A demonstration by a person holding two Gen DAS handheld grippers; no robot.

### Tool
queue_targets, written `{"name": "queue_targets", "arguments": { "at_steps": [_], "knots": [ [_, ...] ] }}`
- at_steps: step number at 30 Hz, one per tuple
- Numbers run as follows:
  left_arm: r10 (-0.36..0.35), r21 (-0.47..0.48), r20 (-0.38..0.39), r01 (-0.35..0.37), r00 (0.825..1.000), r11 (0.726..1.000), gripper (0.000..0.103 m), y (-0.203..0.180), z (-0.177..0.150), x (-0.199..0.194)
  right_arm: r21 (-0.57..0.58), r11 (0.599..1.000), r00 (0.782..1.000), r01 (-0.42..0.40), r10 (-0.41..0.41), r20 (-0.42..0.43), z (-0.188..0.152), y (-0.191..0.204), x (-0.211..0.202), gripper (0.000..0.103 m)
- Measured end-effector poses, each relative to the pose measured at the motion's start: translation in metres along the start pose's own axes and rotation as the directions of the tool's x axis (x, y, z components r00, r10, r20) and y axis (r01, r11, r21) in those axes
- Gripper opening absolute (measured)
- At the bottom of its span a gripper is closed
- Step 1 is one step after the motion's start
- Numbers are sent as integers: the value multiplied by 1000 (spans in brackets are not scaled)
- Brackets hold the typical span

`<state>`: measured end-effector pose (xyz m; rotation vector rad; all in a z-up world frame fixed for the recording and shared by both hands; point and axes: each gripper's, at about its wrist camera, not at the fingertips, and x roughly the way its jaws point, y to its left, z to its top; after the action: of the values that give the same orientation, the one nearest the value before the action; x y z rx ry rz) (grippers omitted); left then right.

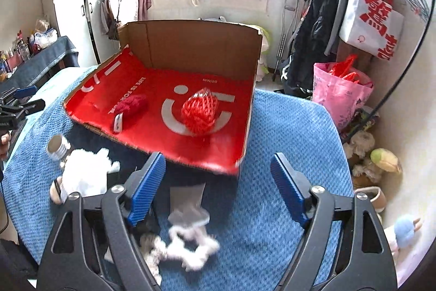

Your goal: Organize soft objects

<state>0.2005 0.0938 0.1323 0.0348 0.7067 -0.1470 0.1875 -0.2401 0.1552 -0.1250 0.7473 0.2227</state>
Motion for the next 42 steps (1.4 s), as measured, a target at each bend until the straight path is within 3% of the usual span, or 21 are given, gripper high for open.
{"name": "queue_targets", "arguments": {
  "at_steps": [9, 18, 28, 42],
  "knots": [
    [1, -9, 97, 0, 995, 1000, 103, -16, -60, -59, 31, 999, 998, 8, -9, 55, -60, 22, -36, 84],
    [-26, -31, 154, 32, 988, 999, 103, -49, -108, -90, 49, 999, 991, 18, -24, 134, -110, 54, -67, 84],
    [-41, -19, 228, 46, 973, 999, 103, -86, -137, -105, 108, 994, 978, 8, -30, 206, -145, 69, -78, 85],
    [-12, 22, 251, 7, 968, 1000, 103, -120, -168, -86, 161, 986, 952, 44, -90, 291, -173, 86, -77, 93]
  ]
}}
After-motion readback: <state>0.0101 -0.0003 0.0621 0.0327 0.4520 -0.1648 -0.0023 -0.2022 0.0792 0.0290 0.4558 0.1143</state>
